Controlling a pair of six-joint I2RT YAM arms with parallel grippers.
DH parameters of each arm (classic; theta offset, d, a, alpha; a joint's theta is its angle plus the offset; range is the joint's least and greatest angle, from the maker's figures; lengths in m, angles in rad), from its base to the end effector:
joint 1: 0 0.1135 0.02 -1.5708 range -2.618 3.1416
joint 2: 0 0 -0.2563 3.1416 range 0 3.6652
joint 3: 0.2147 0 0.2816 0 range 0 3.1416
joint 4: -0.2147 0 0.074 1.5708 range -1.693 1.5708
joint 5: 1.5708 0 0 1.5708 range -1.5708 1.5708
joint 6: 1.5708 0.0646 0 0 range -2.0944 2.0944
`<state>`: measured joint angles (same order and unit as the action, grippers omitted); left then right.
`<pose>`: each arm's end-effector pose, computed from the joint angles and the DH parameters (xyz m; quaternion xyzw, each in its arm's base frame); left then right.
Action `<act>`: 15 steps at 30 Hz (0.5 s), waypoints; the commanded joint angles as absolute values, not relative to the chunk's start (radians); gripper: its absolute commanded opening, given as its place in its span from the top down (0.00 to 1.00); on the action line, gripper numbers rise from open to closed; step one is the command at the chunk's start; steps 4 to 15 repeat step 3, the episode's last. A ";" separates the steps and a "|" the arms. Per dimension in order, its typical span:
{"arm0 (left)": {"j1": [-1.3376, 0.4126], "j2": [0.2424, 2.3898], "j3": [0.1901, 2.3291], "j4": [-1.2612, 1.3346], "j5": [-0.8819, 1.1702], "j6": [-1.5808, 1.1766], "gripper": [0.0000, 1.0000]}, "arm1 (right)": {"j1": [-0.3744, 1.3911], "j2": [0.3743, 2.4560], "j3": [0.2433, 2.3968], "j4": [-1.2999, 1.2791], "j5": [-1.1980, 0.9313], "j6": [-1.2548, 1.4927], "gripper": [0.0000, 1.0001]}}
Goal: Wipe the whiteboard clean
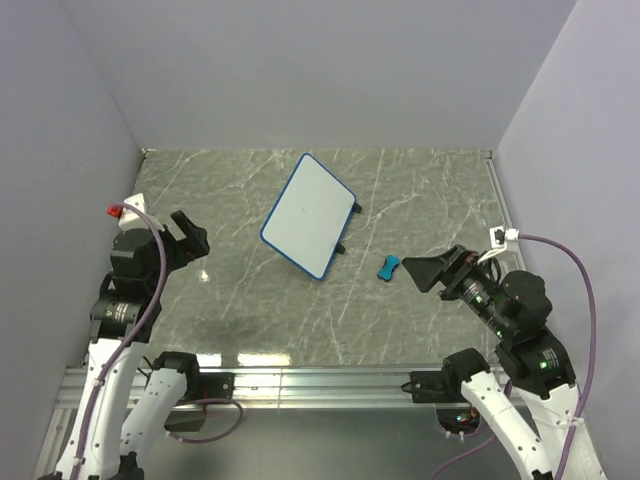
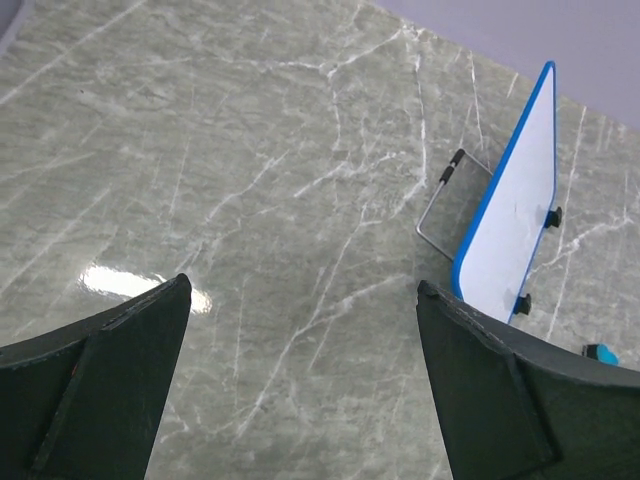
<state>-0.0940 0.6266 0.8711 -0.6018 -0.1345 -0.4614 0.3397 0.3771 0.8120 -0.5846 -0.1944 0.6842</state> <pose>0.1941 -0.0096 0.3403 -0.1874 0.7989 -0.1029 0.5623 0.1295 0.0590 0.3577 0.0670 0.7541 0.3821 0.5299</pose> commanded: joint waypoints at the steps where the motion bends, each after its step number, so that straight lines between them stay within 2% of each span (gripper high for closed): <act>1: -0.095 0.609 0.858 -0.523 -0.175 -0.427 0.00 | 0.339 0.376 0.827 -0.592 -0.207 0.657 0.00; 15: -0.095 0.606 0.826 -0.482 -0.178 -0.411 0.01 | 0.339 0.400 0.842 -0.603 -0.183 0.649 0.00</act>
